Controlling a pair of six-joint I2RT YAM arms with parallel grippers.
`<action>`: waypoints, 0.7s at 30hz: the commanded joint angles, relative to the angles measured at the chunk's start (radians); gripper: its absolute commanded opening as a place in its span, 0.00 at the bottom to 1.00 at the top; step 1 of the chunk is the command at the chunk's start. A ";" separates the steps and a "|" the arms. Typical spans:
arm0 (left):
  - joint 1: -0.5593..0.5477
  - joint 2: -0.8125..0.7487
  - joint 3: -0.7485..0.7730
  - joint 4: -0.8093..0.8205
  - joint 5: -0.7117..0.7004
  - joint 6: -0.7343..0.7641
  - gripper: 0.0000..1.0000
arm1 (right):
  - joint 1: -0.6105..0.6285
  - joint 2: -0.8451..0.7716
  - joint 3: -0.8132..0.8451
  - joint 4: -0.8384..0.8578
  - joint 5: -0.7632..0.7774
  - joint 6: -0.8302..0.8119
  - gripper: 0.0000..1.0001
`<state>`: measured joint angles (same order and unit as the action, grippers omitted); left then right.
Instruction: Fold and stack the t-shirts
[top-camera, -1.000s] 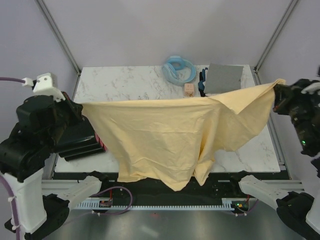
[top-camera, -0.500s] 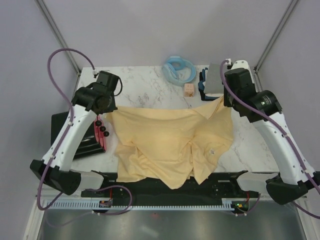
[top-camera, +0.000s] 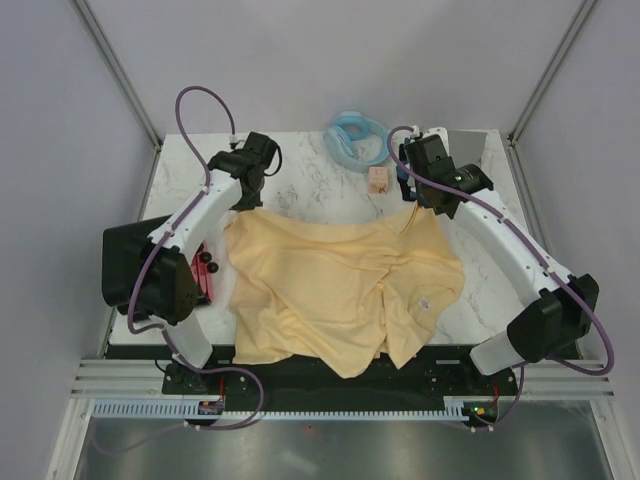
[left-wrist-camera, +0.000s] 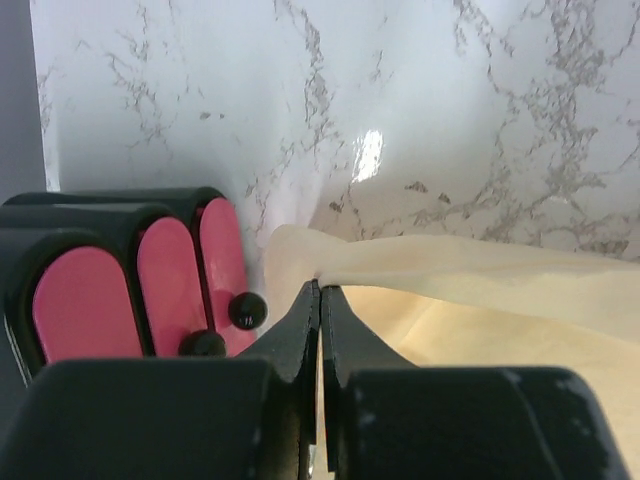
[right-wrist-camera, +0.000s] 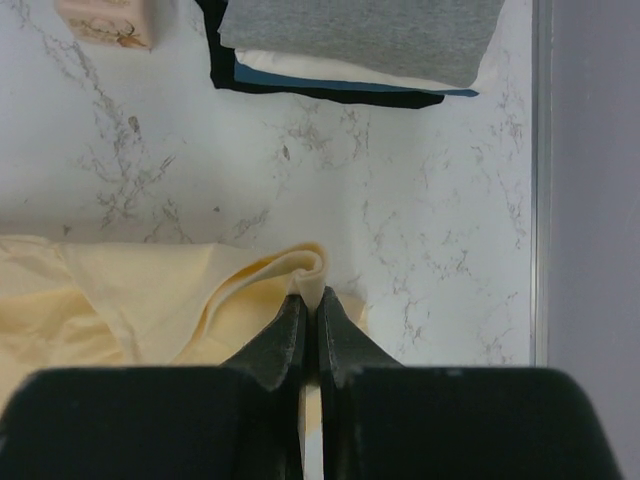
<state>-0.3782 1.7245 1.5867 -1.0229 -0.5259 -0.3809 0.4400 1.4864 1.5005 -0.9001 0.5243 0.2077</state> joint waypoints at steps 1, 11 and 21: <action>0.004 0.085 0.110 0.078 -0.065 0.043 0.02 | -0.049 0.052 -0.006 0.153 0.052 -0.039 0.00; 0.027 0.213 0.225 0.119 -0.057 0.059 0.02 | -0.202 0.186 0.043 0.244 0.023 -0.067 0.00; 0.082 0.360 0.375 0.121 -0.017 0.094 0.02 | -0.213 0.339 0.155 0.283 -0.014 -0.093 0.00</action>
<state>-0.3187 2.0399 1.8751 -0.9314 -0.5396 -0.3328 0.2268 1.7824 1.5642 -0.6674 0.5243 0.1299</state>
